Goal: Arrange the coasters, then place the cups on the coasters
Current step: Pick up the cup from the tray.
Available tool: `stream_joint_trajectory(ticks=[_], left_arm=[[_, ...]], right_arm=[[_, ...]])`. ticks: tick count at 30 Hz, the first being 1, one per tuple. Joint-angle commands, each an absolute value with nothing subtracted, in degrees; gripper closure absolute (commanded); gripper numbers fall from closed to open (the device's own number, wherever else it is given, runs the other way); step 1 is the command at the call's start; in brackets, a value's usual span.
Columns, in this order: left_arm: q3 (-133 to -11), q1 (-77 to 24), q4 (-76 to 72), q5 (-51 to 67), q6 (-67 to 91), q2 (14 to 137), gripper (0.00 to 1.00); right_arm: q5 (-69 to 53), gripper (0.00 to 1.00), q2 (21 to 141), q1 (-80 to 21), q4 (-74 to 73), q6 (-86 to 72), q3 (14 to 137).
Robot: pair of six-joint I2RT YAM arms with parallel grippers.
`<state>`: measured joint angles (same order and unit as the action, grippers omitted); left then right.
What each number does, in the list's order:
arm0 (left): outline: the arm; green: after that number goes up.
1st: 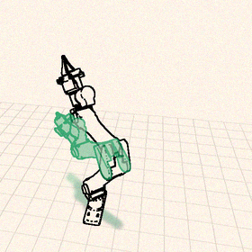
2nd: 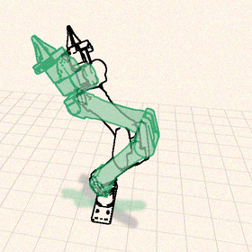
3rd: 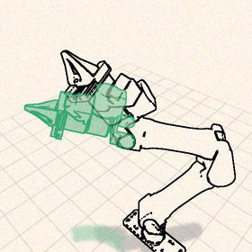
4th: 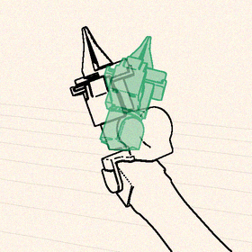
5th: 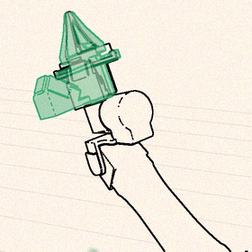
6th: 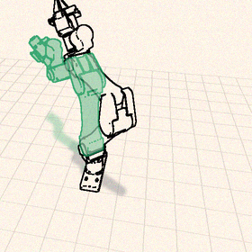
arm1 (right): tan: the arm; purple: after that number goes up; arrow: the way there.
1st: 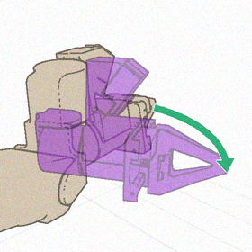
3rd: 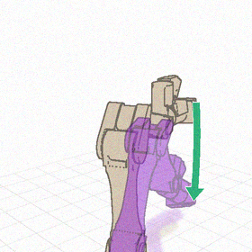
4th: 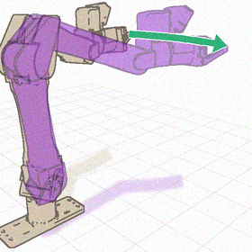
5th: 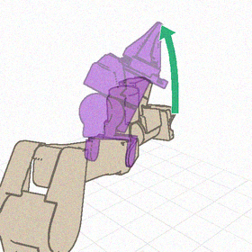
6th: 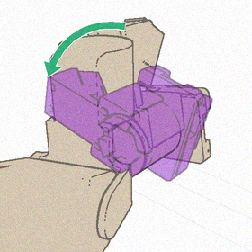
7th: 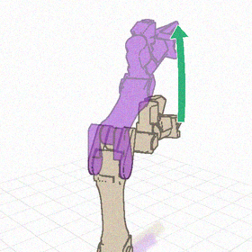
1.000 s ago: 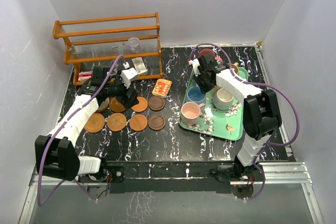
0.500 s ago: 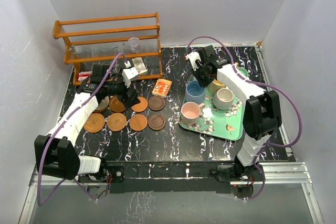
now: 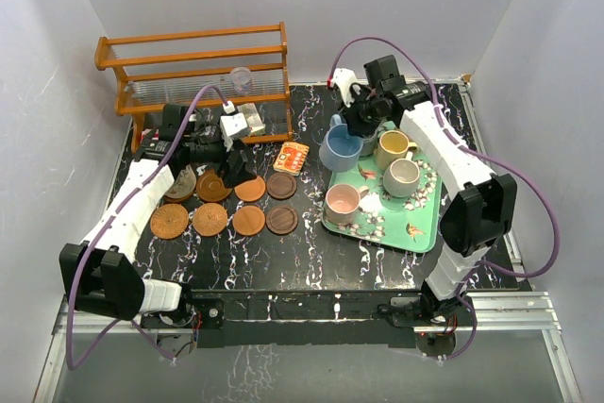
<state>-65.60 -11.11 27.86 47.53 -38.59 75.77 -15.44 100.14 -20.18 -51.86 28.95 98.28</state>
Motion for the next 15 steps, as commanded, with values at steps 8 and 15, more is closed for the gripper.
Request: stream_joint_trajectory(ticks=[8, 15], left_arm=[[-80.63, -11.49, 47.25, 63.32, -56.37, 82.26, 0.19], [-86.12, -14.77, 53.96, 68.65, -60.16, 87.39, 0.26]], right_arm=[[-40.52, 1.00, 92.02, -24.59, -56.77, 43.82, 104.48], [-40.78, 1.00, 88.66, -34.00, -55.99, 47.46, 99.41]])
